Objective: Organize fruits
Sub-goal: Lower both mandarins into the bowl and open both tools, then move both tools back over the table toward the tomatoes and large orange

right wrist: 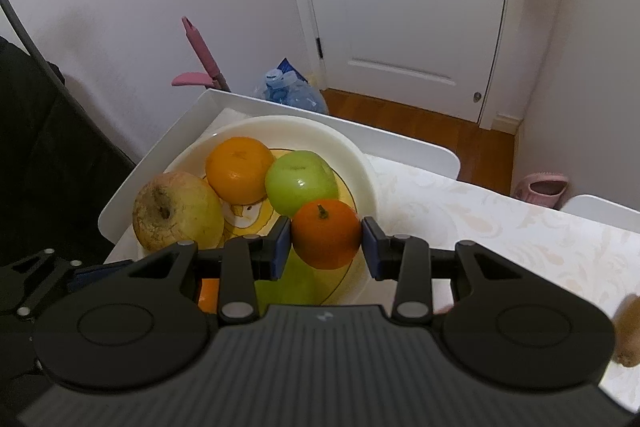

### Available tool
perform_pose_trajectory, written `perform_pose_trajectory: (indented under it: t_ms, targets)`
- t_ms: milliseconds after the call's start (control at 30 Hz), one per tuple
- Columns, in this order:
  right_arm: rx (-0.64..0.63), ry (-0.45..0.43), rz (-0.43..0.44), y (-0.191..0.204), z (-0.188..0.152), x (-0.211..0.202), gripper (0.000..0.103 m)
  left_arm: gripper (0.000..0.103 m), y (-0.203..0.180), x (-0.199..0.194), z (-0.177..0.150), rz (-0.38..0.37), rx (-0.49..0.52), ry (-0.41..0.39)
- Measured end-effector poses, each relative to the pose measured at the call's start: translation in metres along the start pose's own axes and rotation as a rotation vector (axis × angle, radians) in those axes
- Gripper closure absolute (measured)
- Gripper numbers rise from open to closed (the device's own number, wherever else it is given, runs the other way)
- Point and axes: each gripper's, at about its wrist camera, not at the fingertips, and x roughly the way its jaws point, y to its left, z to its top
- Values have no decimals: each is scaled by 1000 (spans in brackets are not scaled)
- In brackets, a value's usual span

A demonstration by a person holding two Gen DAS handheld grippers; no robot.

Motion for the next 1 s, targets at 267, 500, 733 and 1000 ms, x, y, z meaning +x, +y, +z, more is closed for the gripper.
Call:
perform_pose_trajectory:
  t_ms: [267, 500, 733, 1000]
  targets:
    - [14, 28, 12, -1, 1, 17, 50, 11, 9, -4, -9, 31, -19, 8]
    - [14, 7, 25, 1, 1, 13, 0, 11, 10, -8, -7, 28, 1, -3]
    - [29, -5, -5, 0, -4, 3, 0, 11, 12, -13, -4, 16, -21, -8]
    - [-6, -44, -22, 1, -9, -21, 0, 11, 2, -26, -4, 50, 10, -28]
